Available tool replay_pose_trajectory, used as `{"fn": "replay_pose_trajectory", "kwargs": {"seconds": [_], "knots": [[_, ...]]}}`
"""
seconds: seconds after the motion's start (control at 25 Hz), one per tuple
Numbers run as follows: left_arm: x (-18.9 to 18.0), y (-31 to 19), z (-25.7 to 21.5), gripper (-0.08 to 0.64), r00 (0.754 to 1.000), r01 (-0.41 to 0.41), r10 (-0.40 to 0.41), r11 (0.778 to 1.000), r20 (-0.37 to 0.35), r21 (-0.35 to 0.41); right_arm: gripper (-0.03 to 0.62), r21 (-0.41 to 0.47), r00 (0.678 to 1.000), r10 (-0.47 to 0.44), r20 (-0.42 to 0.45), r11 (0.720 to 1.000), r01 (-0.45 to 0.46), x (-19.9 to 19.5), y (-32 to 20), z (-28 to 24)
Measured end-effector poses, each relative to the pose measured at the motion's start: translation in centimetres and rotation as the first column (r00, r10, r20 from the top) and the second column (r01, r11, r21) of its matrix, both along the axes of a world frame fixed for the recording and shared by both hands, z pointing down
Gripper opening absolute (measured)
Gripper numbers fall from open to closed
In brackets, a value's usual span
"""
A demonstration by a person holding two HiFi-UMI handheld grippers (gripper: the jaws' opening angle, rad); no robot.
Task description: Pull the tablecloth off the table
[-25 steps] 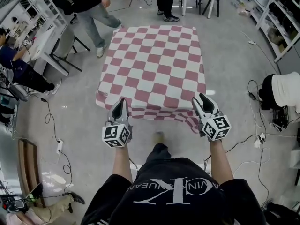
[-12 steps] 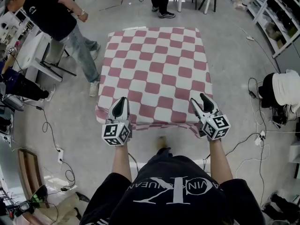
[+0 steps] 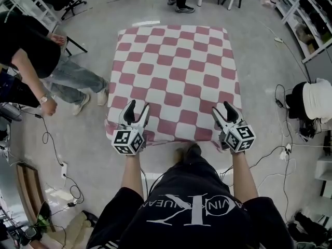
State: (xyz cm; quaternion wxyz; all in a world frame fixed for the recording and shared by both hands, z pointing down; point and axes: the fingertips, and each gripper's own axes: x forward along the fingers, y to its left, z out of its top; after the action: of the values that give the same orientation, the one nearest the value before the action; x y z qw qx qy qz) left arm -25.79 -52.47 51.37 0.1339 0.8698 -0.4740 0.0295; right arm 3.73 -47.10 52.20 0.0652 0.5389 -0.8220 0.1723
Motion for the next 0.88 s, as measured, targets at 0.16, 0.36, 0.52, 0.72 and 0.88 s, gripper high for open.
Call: {"fn": "replay_pose_trajectory", "kwargs": {"seconds": [0.16, 0.36, 0.52, 0.72, 0.88], "knots": [[-0.1, -2.0, 1.2, 0.304, 1.000, 0.014, -0.014, 0.999, 0.001, -0.033, 0.257, -0.034, 1.000, 0.000, -0.015, 0.999, -0.001, 0.4, -2.4, 1.4], [-1.0, -5.0, 3.5, 0.398, 0.999, 0.038, -0.033, 0.990, 0.038, -0.139, 0.286, -0.077, 0.999, -0.015, -0.038, 0.997, 0.013, 0.3, -6.3, 3.1], [-2.1, -7.5, 5.0, 0.430, 0.997, 0.069, -0.058, 0.976, 0.058, -0.208, 0.299, -0.141, 0.998, -0.028, -0.056, 0.990, 0.020, 0.2, -9.2, 4.5], [-3.3, -10.0, 7.2, 0.442, 0.992, 0.113, -0.096, 0.958, 0.078, -0.263, 0.302, -0.229, 0.995, 0.055, -0.087, 0.971, -0.073, 3.3, -11.9, 6.8], [-4.1, -11.6, 8.7, 0.449, 0.989, 0.136, -0.111, 0.947, 0.101, -0.292, 0.302, -0.300, 0.983, 0.140, -0.117, 0.939, -0.169, 7.0, -13.3, 8.8]]}}
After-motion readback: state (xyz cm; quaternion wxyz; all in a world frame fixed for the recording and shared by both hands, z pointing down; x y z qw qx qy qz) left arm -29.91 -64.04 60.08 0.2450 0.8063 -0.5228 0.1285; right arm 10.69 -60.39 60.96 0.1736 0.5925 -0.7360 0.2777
